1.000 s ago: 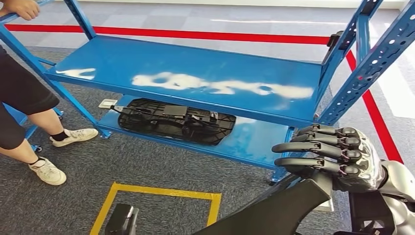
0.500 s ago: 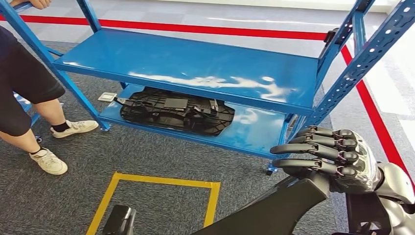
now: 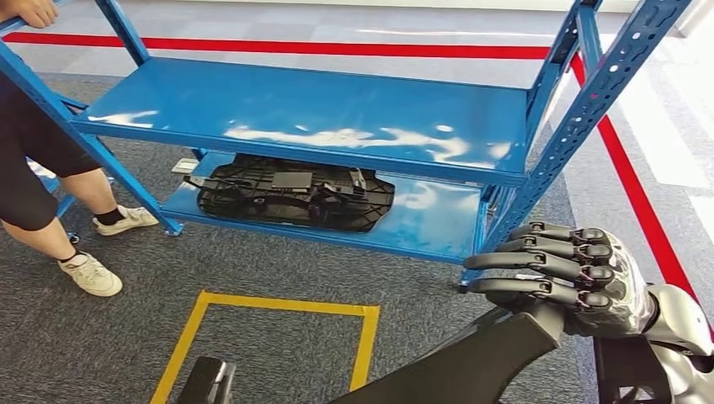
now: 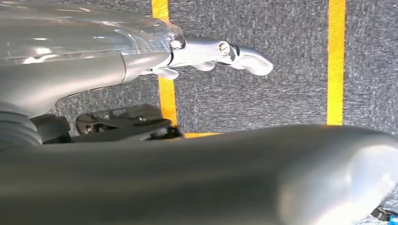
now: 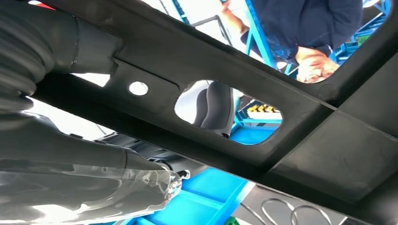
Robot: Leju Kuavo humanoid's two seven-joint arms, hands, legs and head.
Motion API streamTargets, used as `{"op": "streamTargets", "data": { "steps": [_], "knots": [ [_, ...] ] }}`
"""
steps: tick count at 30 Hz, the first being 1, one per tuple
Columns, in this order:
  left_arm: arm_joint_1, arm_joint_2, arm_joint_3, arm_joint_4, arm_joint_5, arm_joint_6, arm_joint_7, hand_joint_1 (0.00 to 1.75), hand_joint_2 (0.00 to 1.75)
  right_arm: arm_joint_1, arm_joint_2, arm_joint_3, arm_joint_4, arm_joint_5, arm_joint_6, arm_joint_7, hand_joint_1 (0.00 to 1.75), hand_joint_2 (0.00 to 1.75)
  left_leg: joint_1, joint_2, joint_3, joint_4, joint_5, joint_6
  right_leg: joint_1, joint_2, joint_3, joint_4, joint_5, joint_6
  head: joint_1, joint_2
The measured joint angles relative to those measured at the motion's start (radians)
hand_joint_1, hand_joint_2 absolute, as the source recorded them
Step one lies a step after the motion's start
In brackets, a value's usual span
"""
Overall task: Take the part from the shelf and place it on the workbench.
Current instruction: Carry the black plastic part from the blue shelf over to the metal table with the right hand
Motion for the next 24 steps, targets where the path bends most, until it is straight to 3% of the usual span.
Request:
{"op": "streamTargets", "data": {
  "steps": [2, 3, 6, 8, 11, 12, 13, 14, 16, 18, 22, 24],
  "knots": [
    [0.0, 0.0, 0.0, 0.0, -0.003, 0.001, -0.004, 0.0, 0.0, 0.004, 0.0, 0.0, -0.005, 0.002, -0.002, 0.0, 1.75, 1.75, 0.002, -0.003, 0.071, -0.131, 0.046, -0.001, -0.002, 0.001, -0.003, 0.005, -0.002, 0.009, 0.0, 0.0],
    [0.0, 0.0, 0.0, 0.0, -0.004, 0.002, -0.005, 0.0, 0.0, 0.005, 0.0, -0.001, -0.008, 0.003, -0.003, 0.0, 1.75, 1.75, 0.001, -0.006, 0.089, -0.167, 0.054, 0.002, -0.002, 0.002, -0.005, 0.006, -0.002, 0.015, 0.0, 0.0],
    [0.002, 0.001, 0.0, 0.0, -0.006, 0.004, -0.005, 0.0, 0.0, 0.01, -0.002, -0.001, -0.015, 0.005, -0.006, -0.001, 1.75, 1.75, -0.004, -0.009, 0.092, -0.187, 0.052, 0.016, -0.004, 0.003, -0.01, 0.003, 0.004, 0.037, -0.001, 0.0],
    [0.0, 0.002, 0.0, 0.0, -0.008, 0.006, -0.005, 0.0, 0.0, 0.013, -0.004, -0.002, -0.018, 0.007, -0.009, -0.001, 1.75, 1.75, -0.003, -0.006, 0.093, -0.2, 0.055, 0.034, -0.004, 0.003, -0.024, 0.03, -0.021, 0.042, 0.0, 0.0],
    [-0.001, 0.002, 0.0, 0.0, -0.012, 0.003, -0.001, 0.0, 0.0, 0.022, -0.005, -0.003, -0.019, 0.007, -0.013, 0.0, 1.75, 1.75, -0.008, -0.003, 0.088, -0.205, 0.06, 0.053, 0.001, 0.005, -0.099, 0.201, -0.11, 0.035, 0.0, 0.0],
    [-0.001, 0.002, 0.0, 0.0, -0.015, 0.002, 0.002, 0.0, 0.0, 0.027, -0.005, -0.004, -0.018, 0.007, -0.015, 0.0, 1.75, 1.75, -0.011, -0.002, 0.086, -0.203, 0.061, 0.055, 0.003, 0.005, -0.125, 0.258, -0.128, 0.034, 0.0, 0.0],
    [-0.002, 0.002, 0.0, 0.0, -0.019, 0.0, 0.005, 0.0, 0.0, 0.034, -0.005, -0.005, -0.018, 0.008, -0.018, 0.0, 1.75, 1.75, -0.013, -0.002, 0.085, -0.201, 0.061, 0.056, 0.005, 0.006, -0.136, 0.285, -0.128, 0.033, 0.0, 0.0],
    [-0.003, 0.001, 0.0, 0.0, -0.023, -0.001, 0.009, 0.0, 0.0, 0.04, -0.005, -0.007, -0.017, 0.008, -0.021, 0.0, 1.75, 1.75, -0.015, -0.003, 0.085, -0.199, 0.06, 0.057, 0.006, 0.006, -0.13, 0.274, -0.11, 0.034, 0.0, 0.0],
    [-0.007, 0.001, 0.0, 0.0, -0.029, -0.001, 0.016, 0.0, 0.0, 0.052, -0.006, -0.015, -0.017, 0.011, -0.029, 0.0, 1.75, 1.75, -0.017, -0.003, 0.085, -0.193, 0.058, 0.056, 0.009, 0.005, -0.075, 0.155, -0.042, 0.033, 0.0, 0.0],
    [-0.012, 0.001, 0.0, 0.0, -0.033, -0.001, 0.019, 0.0, 0.0, 0.063, -0.007, -0.024, -0.017, 0.014, -0.037, 0.0, 1.75, 1.75, -0.021, -0.004, 0.078, -0.182, 0.055, 0.05, 0.012, 0.005, -0.032, 0.051, -0.003, 0.03, 0.0, 0.0],
    [-0.02, 0.001, 0.0, 0.0, -0.037, -0.001, 0.025, 0.0, 0.0, 0.088, -0.008, -0.041, -0.018, 0.016, -0.047, -0.005, 1.75, 1.75, -0.023, -0.005, 0.066, -0.171, 0.051, 0.037, 0.012, 0.007, -0.029, 0.026, 0.002, 0.016, 0.0, 0.0],
    [-0.025, 0.001, 0.0, 0.0, -0.037, -0.002, 0.023, 0.0, 0.0, 0.094, -0.007, -0.048, -0.018, 0.016, -0.048, -0.01, 1.75, 1.75, -0.019, -0.005, 0.046, -0.119, 0.01, 0.025, 0.007, 0.005, -0.031, 0.024, 0.007, 0.007, -0.001, 0.0]
  ]
}}
